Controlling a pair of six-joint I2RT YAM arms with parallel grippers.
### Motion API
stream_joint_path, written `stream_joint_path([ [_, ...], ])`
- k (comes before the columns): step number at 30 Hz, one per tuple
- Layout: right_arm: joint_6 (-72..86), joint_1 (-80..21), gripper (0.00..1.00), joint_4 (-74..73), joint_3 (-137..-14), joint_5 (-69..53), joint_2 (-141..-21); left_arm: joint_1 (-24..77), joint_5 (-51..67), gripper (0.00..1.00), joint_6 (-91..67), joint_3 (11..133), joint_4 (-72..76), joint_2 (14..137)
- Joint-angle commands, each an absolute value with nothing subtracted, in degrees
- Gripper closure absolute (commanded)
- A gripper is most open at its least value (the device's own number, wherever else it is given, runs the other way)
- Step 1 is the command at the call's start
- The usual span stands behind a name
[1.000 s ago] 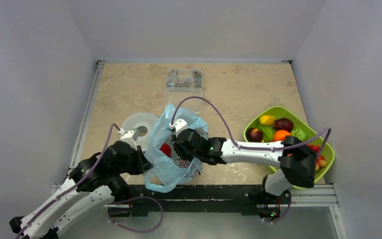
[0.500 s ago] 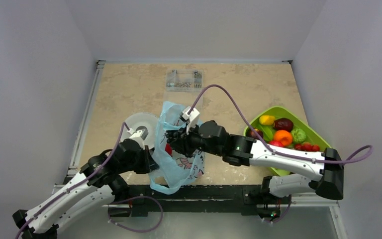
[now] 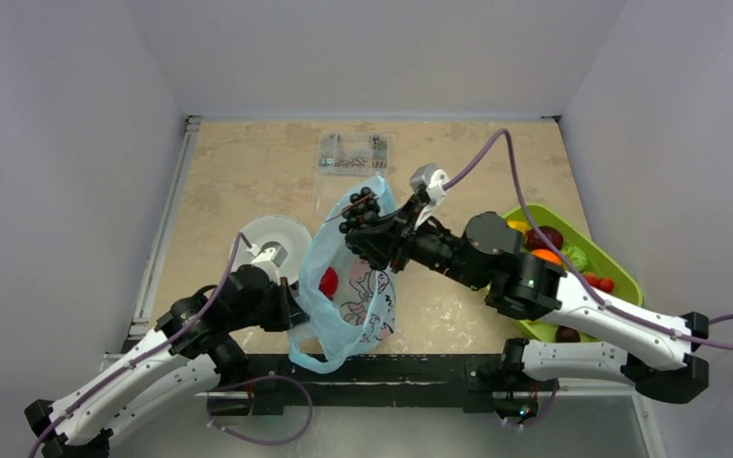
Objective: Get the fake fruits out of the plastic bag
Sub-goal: Take out the fake fruit from the plastic bag.
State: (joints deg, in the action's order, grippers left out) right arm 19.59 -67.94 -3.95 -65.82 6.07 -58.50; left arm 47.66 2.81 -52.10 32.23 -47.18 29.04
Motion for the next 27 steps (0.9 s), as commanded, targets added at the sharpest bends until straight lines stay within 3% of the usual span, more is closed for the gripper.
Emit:
stream_joint_path([
  [1, 15.04, -65.62, 1.00, -6.32, -65.21, 15.73, -51.26, 47.82, 2.91, 1.00, -52.73, 32.43, -46.02, 28.22],
  [8, 14.60, -61.85, 1.00, -12.54, -64.85, 24.21, -46.69, 47.83, 2.14, 1.00, -52.52, 33.15, -46.06, 28.80],
  [13, 14.59, -57.60, 1.00, -10.64, -64.48, -2.03, -48.04, 47.82, 2.11, 1.00, -51.96, 34.50, -45.90, 30.01],
  [17, 16.85, -57.57, 1.00, -8.93, -68.39, -30.50, -57.23, 47.83, 2.26, 1.00, -51.97, 34.81, -44.96, 30.68],
  [21, 27.44, -58.88, 1.00, 3.31, -69.71, -52.43, -67.40, 47.82, 2.32, 1.00, -51.77, 35.41, -44.68, 31.68],
  [27, 33.93, -60.21, 1.00, 13.83, -72.60, -51.70, -69.36, 47.81, 2.68, 1.00, -51.94, 34.87, -43.37, 32.79],
])
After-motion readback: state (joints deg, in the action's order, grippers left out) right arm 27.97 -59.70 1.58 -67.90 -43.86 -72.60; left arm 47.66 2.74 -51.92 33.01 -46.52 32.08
